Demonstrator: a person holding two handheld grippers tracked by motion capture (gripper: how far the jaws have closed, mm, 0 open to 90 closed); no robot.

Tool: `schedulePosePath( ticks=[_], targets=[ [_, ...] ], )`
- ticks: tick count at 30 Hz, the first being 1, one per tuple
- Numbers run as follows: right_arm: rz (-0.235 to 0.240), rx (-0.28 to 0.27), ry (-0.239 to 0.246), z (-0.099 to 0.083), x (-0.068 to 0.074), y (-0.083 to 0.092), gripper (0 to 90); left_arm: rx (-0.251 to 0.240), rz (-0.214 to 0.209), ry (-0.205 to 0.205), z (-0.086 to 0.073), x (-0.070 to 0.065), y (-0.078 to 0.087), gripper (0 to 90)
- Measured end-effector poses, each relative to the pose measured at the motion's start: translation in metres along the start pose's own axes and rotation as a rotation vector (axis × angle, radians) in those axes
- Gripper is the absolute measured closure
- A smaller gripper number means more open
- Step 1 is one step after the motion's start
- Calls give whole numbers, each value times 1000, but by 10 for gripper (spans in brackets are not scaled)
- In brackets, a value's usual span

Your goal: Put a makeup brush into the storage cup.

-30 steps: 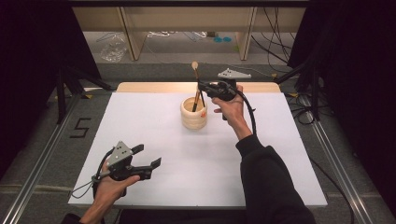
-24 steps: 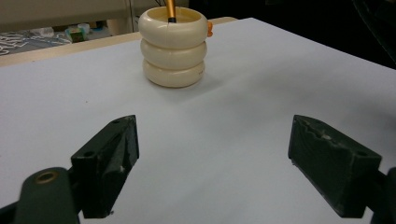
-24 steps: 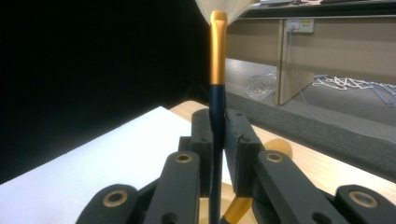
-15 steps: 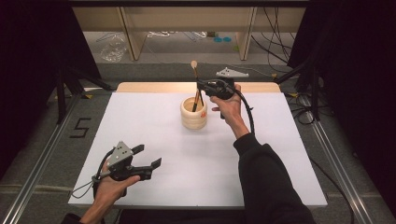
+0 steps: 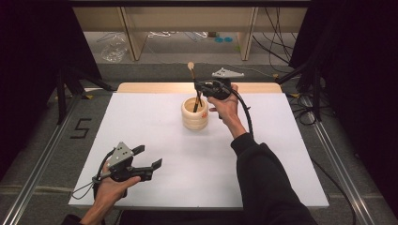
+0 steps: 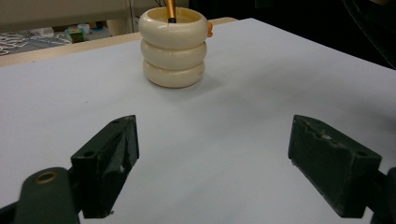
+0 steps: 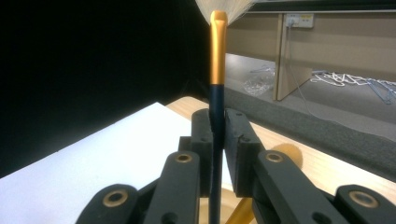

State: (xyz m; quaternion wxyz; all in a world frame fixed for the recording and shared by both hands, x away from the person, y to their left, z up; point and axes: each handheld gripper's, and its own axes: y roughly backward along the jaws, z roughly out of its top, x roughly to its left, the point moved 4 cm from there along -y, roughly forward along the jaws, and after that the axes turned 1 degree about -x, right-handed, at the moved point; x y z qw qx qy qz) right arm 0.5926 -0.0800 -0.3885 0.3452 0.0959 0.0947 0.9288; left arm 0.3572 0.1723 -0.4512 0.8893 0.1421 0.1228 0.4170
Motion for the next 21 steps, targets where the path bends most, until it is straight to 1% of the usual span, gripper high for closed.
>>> schedulePosePath(
  ticks=[3,4,5,7,8,10,11,13,14,15,17,19,20,21],
  targets=[
    [-4,3,-3,-1,-1,-1,834,-1,0,3,0,0,0,161],
    [2,6,-14,-2,0,-1,834,-1,0,3,0,0,0,161],
    [-1,3,-4,-2,-1,-1,834,-1,0,3,0,0,0,161],
    [-1,4,-2,-3,0,-2,834,-2,0,2,0,0,0,161],
    [1,0,-4,-4,0,-3,834,-5,-6,0,0,0,0,161],
    [4,24,-15,-5,1,-2,834,0,-1,-2,0,0,0,161],
    [4,15,-13,-5,1,-3,834,-1,-2,-2,0,0,0,161],
    [5,14,-9,-6,1,-4,834,-1,-2,-2,0,0,0,161],
    [-1,15,0,-7,1,-4,834,-2,-3,-2,0,0,0,161],
    [3,22,-8,-8,1,-5,834,-2,-3,-2,0,0,0,161],
    [1,16,5,-9,1,-6,834,-2,-2,-2,0,0,0,161],
    [-5,26,10,-10,0,-5,834,-2,-2,-3,0,0,0,161],
    [0,19,3,-11,0,-6,834,-2,-2,-2,0,0,0,161],
    [1,23,-3,-12,0,-6,834,-5,-4,-2,0,0,0,161]
  ],
)
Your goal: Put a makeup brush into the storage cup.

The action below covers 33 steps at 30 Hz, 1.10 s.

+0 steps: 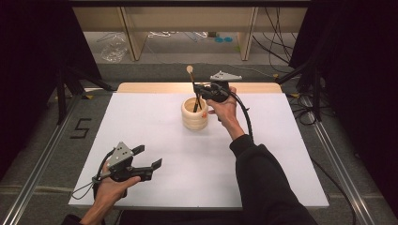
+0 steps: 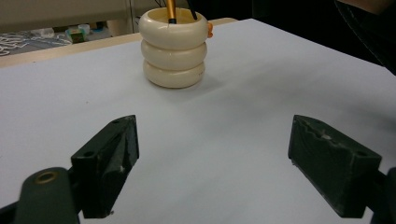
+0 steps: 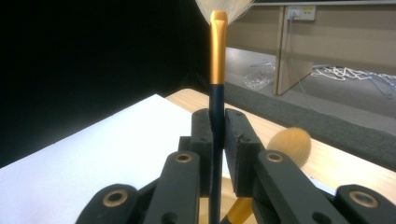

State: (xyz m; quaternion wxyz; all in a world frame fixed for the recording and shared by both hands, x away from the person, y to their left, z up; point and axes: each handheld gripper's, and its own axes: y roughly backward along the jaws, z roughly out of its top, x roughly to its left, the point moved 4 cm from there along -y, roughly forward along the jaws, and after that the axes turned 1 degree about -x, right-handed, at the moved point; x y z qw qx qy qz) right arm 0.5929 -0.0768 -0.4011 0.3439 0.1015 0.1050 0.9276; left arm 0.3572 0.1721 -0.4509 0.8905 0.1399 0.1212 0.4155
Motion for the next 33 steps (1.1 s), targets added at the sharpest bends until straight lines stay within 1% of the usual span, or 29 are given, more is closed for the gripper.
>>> schedulePosePath(
  ticks=[1,2,3,6,7,8,9,10,12,13,15,18,21,22,23,24,25,26,27,28,29,30,31,32,33],
  targets=[
    [-5,5,-5,-1,0,0,834,3,1,-1,0,0,0,161],
    [4,6,-9,-2,0,0,834,3,1,-1,0,0,0,161],
    [-2,6,3,-3,-1,0,834,3,1,-1,0,0,0,161],
    [0,3,-2,-6,-1,0,834,3,1,0,0,0,0,161],
    [-5,5,3,-7,-1,0,834,2,-1,3,0,0,0,161],
    [-3,12,-9,-8,-1,0,834,2,0,4,0,0,0,161],
    [-3,2,-7,-8,-1,-1,834,3,1,2,0,0,0,161],
    [-2,15,-14,-10,-1,0,834,1,-1,4,0,0,0,161],
    [1,21,-11,-12,-2,-1,834,3,1,0,0,0,0,161],
    [0,15,-17,-13,-1,-2,834,2,-2,1,0,0,0,161],
    [1,15,-5,-14,-2,-2,834,1,0,4,0,0,0,161],
    [-1,16,-2,-15,-1,-3,834,1,-2,0,0,0,0,161],
    [2,36,-4,-17,-1,-2,833,2,0,2,0,0,0,161],
    [2,37,-4,-18,-1,-2,833,4,3,2,0,0,0,161],
    [-3,39,-5,-19,-1,-2,834,1,-3,2,0,0,0,161],
    [0,48,-6,-20,-1,-2,833,2,2,6,0,0,0,161],
    [2,44,-1,-22,-2,-2,833,3,1,4,0,0,0,161],
    [-5,51,-6,-23,-1,-2,833,4,0,2,0,0,0,161],
    [-9,56,11,-24,-2,-1,833,4,-1,1,0,0,0,161],
    [-3,52,8,-25,-2,-2,833,5,-1,1,0,0,0,161],
    [3,68,0,-26,-2,-1,832,4,-1,1,0,0,0,161],
    [-4,65,-3,-27,-2,-2,832,4,0,1,0,0,0,161],
    [6,70,-1,-27,-2,-3,828,4,-1,0,0,0,0,161],
    [14,74,-12,-28,-1,-3,813,4,-1,1,0,0,0,161],
    [12,73,-12,-28,-1,-3,790,4,3,5,0,0,0,161]
  ],
)
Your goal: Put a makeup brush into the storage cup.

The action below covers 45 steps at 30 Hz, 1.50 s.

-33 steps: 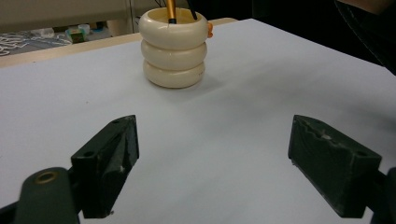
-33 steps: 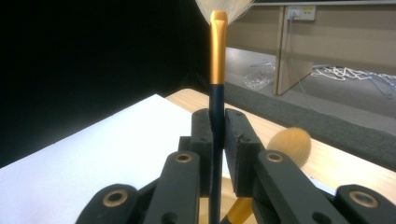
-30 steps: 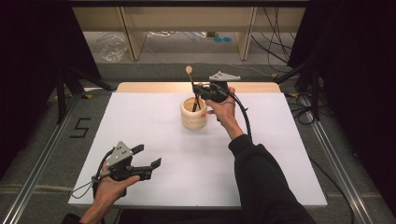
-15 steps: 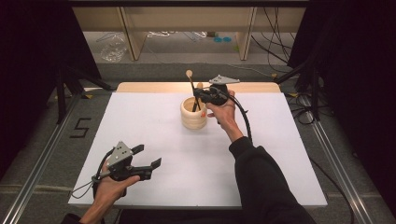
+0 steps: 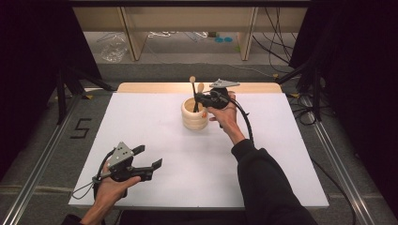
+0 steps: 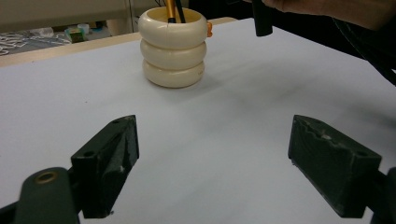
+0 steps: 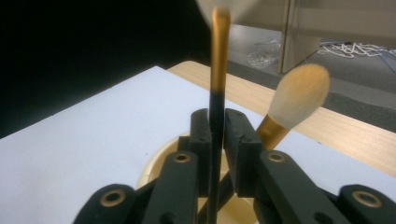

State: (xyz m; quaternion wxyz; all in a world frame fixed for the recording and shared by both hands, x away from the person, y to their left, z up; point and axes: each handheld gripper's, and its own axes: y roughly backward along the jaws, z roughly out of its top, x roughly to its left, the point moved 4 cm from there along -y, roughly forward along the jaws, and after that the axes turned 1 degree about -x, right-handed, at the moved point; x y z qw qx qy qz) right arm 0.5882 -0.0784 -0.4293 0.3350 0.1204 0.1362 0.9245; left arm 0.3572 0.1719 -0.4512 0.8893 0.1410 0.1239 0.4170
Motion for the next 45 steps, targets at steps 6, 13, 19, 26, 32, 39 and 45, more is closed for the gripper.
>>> schedulePosePath(
  ticks=[6,13,19,26,32,39,45],
  targets=[
    [-23,16,-11,4,3,5,597,-2,-3,-2,0,0,0,161],
    [-43,38,23,7,3,13,451,1,-2,-6,0,0,0,161],
    [-43,47,40,9,7,22,429,1,-1,-5,0,0,0,161],
    [-55,38,54,10,10,32,384,7,6,-5,0,1,1,161],
    [-58,35,52,9,16,47,300,0,2,-5,0,0,0,161],
    [-61,33,61,6,20,61,264,5,14,10,0,0,1,161],
    [-69,41,50,1,21,73,230,-5,4,15,0,-1,-1,161]
  ],
)
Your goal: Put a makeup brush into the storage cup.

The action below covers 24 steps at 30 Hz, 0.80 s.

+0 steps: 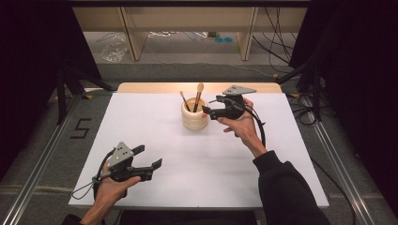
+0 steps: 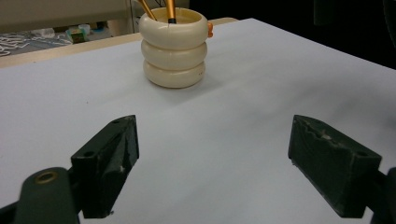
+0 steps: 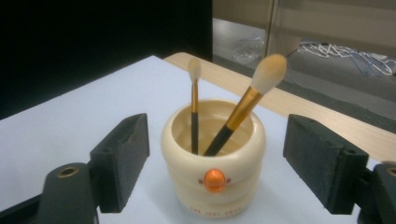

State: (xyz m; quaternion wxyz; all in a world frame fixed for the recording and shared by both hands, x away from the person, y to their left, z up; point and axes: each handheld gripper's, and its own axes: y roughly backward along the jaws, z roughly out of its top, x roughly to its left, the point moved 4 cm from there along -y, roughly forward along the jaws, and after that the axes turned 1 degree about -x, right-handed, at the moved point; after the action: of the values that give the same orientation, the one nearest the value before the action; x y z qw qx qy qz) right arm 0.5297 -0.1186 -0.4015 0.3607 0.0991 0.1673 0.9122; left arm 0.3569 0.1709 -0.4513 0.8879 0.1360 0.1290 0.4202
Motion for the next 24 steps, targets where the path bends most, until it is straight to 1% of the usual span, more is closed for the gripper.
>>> schedulePosePath(
  ticks=[1,2,5,6,7,10,12,14,15,16,17,19,22,24],
  targets=[
    [-4,1,2,-2,0,3,229,5,1,-5,0,0,0,161],
    [-8,-11,6,-3,0,5,229,6,1,-6,0,0,0,161],
    [-10,2,-12,-7,0,12,224,-1,-2,-2,0,0,0,161],
    [-12,-2,-4,-8,0,13,214,-1,-1,-3,0,0,0,161],
    [-16,7,0,-10,0,15,204,-1,-1,-2,0,0,0,161],
    [-21,-10,-1,-12,2,21,204,-1,-1,-2,0,0,0,161],
    [-26,-13,0,-12,3,25,199,4,2,-5,1,0,1,161],
    [-19,-16,2,-14,5,28,196,4,1,-6,1,0,1,161],
    [-27,-16,8,-14,6,29,194,4,4,-3,1,0,1,161],
    [-18,-19,8,-14,7,30,187,4,2,-1,0,0,1,161],
    [-18,-14,6,-14,8,32,186,4,1,-3,1,0,1,161],
    [-11,-25,11,-15,11,34,174,2,0,-6,1,0,1,161],
    [-13,-18,17,-17,16,39,172,1,-1,-5,1,0,1,161],
    [-1,-17,2,-20,20,42,172,0,-1,-5,1,0,1,160]
  ],
)
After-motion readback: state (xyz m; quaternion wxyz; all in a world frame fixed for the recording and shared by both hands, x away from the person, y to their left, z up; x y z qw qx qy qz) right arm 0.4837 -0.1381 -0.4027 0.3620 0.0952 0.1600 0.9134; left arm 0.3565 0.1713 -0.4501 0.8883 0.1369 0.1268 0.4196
